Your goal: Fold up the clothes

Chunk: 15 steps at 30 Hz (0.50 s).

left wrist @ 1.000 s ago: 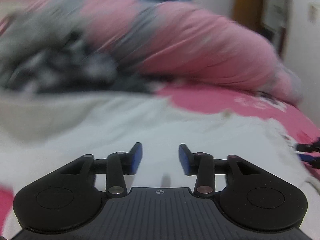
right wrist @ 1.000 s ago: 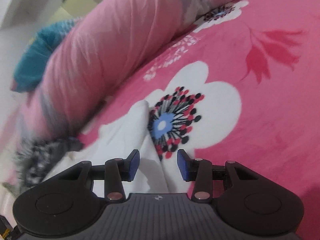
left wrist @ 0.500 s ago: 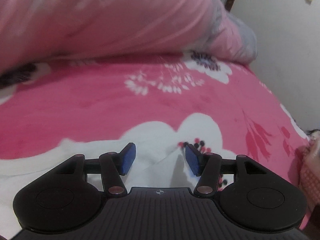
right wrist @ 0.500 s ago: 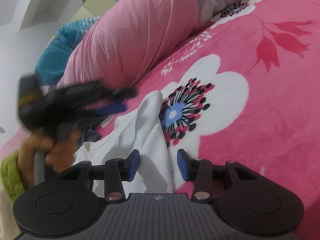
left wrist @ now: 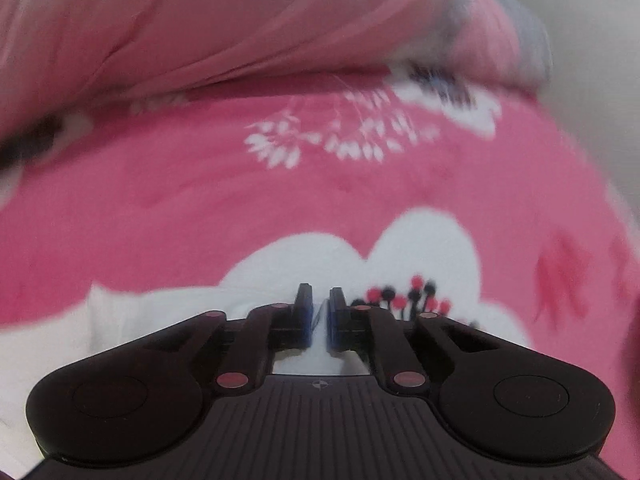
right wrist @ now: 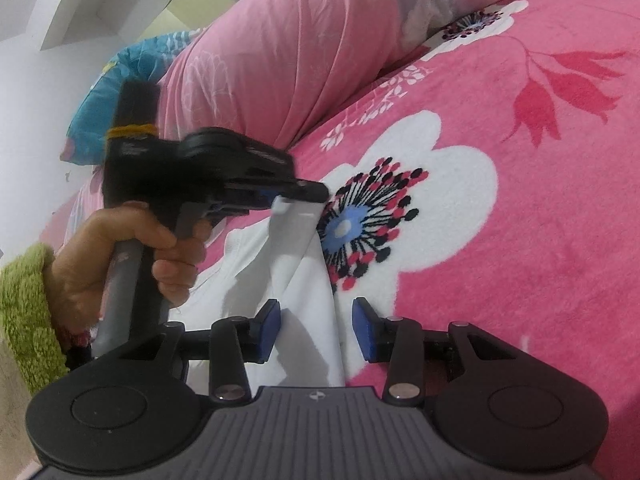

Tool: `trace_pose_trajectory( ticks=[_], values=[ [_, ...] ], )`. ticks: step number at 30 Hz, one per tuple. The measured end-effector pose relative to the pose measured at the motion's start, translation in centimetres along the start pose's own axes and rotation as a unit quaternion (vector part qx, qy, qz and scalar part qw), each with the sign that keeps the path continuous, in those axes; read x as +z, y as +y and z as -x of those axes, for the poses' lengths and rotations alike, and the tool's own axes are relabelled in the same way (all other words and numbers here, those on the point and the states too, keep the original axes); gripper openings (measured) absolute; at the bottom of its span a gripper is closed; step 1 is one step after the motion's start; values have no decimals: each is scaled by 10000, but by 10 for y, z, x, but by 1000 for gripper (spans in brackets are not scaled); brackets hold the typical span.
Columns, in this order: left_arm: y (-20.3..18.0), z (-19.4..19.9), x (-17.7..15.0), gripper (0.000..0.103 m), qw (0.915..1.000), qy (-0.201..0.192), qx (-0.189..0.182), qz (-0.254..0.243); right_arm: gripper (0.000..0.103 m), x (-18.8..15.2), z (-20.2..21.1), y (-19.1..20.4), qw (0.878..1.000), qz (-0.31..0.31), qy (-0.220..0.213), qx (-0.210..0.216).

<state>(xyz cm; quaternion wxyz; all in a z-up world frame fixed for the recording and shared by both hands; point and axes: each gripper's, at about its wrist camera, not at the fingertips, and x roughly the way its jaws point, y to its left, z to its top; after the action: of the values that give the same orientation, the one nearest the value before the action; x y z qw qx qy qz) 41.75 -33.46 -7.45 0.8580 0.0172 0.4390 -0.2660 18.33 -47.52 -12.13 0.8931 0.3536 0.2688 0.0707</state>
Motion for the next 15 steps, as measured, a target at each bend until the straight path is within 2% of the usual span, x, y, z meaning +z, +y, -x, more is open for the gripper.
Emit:
trace_pose_trajectory(
  ticks=[1,3,5,7,8,10,12,14,15],
  values=[
    [9,6,-1,4,9995,-152,-186,224,36,0,1,-2,10000,-68,-20,2],
    [26,15,-3,4,9959,-484,-510,567,26,1,2,-7,9997,-223,-52,-16],
    [43,23,-9,3,9885,-844,-880,894,17,2,2,-11,9993,-349,-63,-72],
    [59,24,-15,3,9794,-1037,-1214,1236,13,2,2,-12,9992,-387,-63,-115],
    [64,25,-18,3,9755,-1145,-1317,1343,6,2,2,-13,9991,-400,-64,-133],
    [68,22,-21,1,9688,-1308,-1495,1480,2,1,2,-15,9988,-456,-65,-172],
    [68,14,-20,2,9668,-1254,-1552,1596,1,1,2,-16,9985,-510,-68,-184],
    [67,6,-16,6,9692,-1212,-1334,1676,1,1,2,-17,9984,-512,-71,-207],
    [68,3,-14,19,9695,-1174,-1271,1737,1,1,2,-17,9985,-503,-69,-219]
  ],
)
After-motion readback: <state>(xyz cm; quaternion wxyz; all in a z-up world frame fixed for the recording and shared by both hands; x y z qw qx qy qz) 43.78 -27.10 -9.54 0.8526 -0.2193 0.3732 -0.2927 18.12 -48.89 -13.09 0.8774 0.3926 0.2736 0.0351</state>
